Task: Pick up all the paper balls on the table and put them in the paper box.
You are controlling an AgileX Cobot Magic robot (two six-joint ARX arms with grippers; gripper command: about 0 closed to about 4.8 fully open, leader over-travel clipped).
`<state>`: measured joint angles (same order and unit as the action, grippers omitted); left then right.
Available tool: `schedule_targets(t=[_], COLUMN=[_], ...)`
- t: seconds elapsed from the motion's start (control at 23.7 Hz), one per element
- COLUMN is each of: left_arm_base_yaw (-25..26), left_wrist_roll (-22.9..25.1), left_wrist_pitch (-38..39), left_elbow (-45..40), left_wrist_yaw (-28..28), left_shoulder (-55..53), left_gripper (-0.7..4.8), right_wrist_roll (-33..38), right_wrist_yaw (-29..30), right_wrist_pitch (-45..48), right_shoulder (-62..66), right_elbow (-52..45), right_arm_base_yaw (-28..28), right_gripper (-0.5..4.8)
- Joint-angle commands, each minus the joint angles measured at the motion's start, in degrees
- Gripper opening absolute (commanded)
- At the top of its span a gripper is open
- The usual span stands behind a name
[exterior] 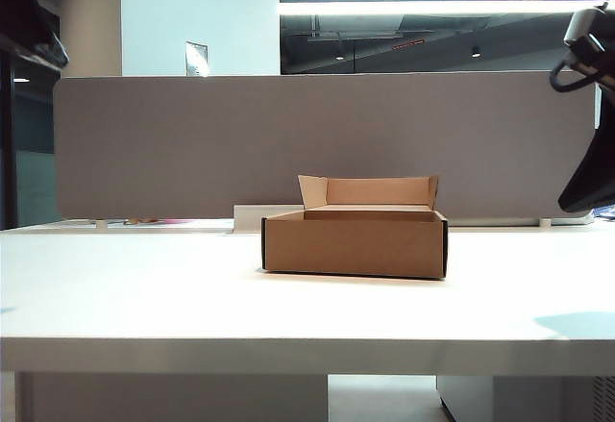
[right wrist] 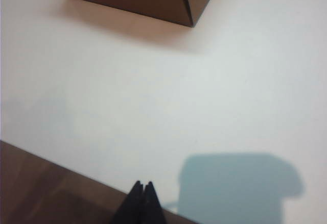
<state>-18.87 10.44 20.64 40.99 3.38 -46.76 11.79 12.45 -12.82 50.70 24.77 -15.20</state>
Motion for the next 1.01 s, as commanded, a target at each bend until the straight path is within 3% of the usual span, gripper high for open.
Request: schedule_targets(t=[0.04, 0.21, 0.34, 0.72, 0.84, 1.01], left_arm_base_yaw=[0.66, 3.85, 7.74, 18.56, 21.64, 21.64], left_wrist_roll=[-1.55, -4.0, -6.86, -16.68, -17.99, -17.97], left_wrist_pitch=[-0.28, -1.77, -4.74, -15.61, -17.77, -19.96], left_elbow=[-0.72, -2.99, -6.45, -22.77, -28.0, -32.26], left_wrist_yaw=[-0.15, 0.83, 4.74, 9.53, 9.57, 9.97], left_shoulder=[1.22, 2.73, 4.98, 19.58, 25.94, 29.9], left_gripper=[-0.06, -0.06, -0.06, -0.06, -0.06, -0.06], right_wrist_roll=[0.17, 0.17, 0.17, 0.17, 0.17, 0.17], right_wrist_yaw=[0.13, 0.13, 0.13, 0.13, 0.11, 0.13], right_wrist_pitch=[0.66, 0.66, 0.66, 0.66, 0.66, 0.66], right_shoulder=[-0.13, -0.13, -0.13, -0.09, -0.09, -0.07], right_elbow=[0.22, 0.22, 0.22, 0.22, 0.22, 0.22], right_arm_base_yaw=[-0.09, -0.09, -0.09, -0.09, -0.09, -0.09], right_gripper=[-0.01, -0.01, -0.01, -0.01, -0.01, -0.01])
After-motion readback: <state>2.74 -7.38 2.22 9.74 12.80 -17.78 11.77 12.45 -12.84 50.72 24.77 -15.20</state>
